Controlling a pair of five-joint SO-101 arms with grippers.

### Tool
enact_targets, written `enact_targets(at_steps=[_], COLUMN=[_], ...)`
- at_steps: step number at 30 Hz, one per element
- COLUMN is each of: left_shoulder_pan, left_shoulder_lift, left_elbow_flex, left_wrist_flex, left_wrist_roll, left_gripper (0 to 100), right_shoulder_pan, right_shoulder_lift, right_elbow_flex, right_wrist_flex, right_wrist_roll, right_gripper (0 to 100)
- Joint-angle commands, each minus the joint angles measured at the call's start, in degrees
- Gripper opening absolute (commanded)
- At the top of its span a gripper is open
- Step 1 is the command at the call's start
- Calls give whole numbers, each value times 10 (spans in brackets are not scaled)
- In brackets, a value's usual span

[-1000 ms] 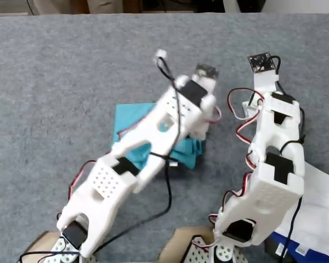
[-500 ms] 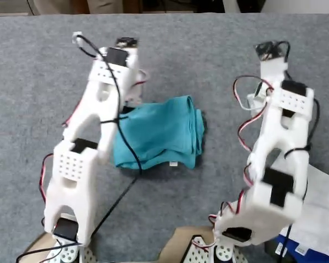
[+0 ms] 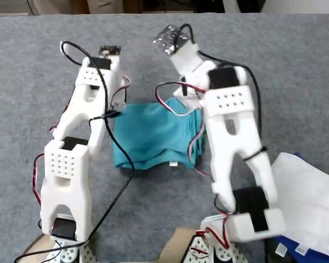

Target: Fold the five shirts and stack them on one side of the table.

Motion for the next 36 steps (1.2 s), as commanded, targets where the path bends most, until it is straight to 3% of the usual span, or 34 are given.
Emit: enact_targets(at_steps=[1,12,18,31,36], left_shoulder_pan=[-9,-29,-28,-51,-76], left_shoulder_lift=[-15,-9,-9,-15,-15], left_elbow_flex=[38,55,57,52,34], left_wrist_flex=[-38,-74,-74,-74,-70], left_wrist_roll=[-10,-7,-7,-10,-10], left_gripper=[18,18,18,18,18], right_shoulder_pan=[-7,68,95,56,38], right_shoulder_lift=[60,336,415,361,259], right_elbow_flex=[-59,-167,-277,-552,-413], right_wrist_flex=[2,0,29,288,286], right_wrist_roll=[5,3,3,2,1], right_gripper=[5,5,5,5,5])
